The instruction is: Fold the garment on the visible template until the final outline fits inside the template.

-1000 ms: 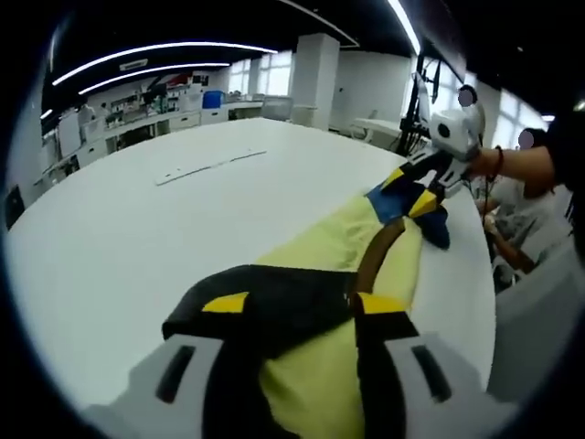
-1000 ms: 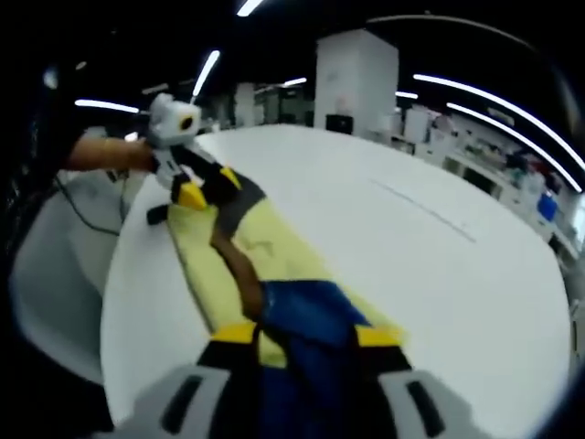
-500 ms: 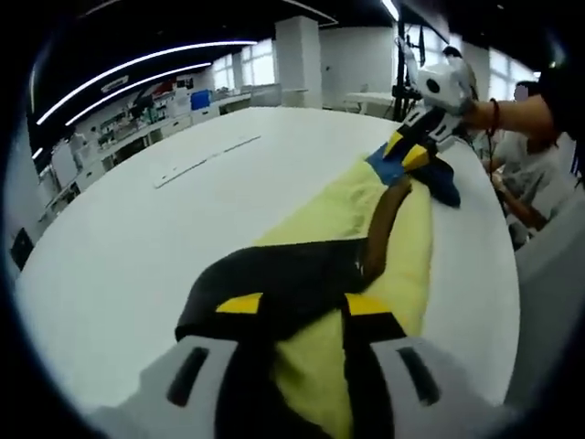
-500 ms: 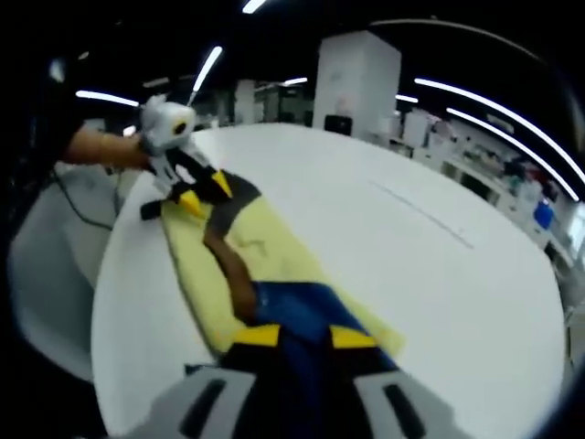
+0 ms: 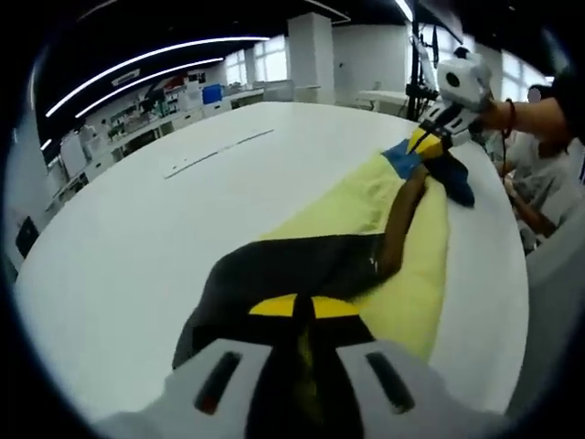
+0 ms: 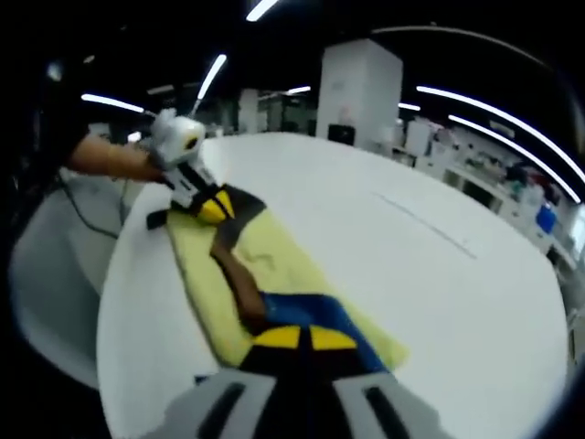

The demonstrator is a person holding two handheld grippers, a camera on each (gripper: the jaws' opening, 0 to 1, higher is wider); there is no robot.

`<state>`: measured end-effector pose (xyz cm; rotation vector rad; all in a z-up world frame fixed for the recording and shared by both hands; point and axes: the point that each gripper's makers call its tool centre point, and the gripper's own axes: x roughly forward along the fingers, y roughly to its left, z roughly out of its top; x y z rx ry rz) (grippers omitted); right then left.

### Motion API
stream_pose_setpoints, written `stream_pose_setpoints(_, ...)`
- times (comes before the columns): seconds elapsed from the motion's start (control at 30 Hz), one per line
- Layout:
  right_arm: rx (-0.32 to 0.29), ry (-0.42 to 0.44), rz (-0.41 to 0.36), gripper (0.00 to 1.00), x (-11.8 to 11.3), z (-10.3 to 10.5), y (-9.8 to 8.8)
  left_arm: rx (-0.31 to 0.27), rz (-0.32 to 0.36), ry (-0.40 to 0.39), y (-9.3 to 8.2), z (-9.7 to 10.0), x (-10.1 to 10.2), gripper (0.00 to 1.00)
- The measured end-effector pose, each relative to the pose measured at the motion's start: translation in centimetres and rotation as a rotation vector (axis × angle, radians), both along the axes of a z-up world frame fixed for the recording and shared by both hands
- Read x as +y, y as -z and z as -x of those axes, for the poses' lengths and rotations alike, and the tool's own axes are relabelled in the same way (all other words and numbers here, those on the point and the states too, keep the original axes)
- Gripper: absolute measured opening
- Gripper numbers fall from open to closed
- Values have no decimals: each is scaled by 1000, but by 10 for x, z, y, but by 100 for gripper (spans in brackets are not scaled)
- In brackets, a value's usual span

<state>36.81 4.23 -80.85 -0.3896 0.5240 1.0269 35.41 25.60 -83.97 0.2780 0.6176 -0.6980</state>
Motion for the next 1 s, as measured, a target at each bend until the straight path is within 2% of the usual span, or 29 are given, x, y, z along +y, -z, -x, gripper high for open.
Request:
stream_pose_setpoints(0.17,2,20,-43,0,1,-1,-10,-11,17,-7,-9,1,2,0)
stream_pose_setpoints(0.4,0,40,-137,0,4,-4,-33,-38,42,29,-40,6,-1,0)
stream_pose_setpoints(0.53,1,48,-163,0,6,-6,-42,-61,143,4,-63,1,1,0)
stream_pose_setpoints(0.57,6,61,-190,0,7,-8,-48,-68,164,0,-77,0,-9,0)
stream_pose_setpoints(0.67,-3,68,-228,0,10,-12,-62,-73,232,-25,-86,-3,-8,0)
stream_pose_setpoints(0.8,-20,69,-238,0,12,-18,-76,-91,267,-52,-102,-9,-2,0)
stream_pose_setpoints(0.87,-19,75,-238,0,11,-22,-79,-113,278,-63,-112,-13,-3,0)
stream_pose_setpoints(0.93,-19,79,-224,0,11,-27,-81,-127,295,-72,-117,-23,5,0)
stream_pose_setpoints(1.0,-46,77,-199,0,11,-32,-83,-141,315,-76,-126,-26,-2,0)
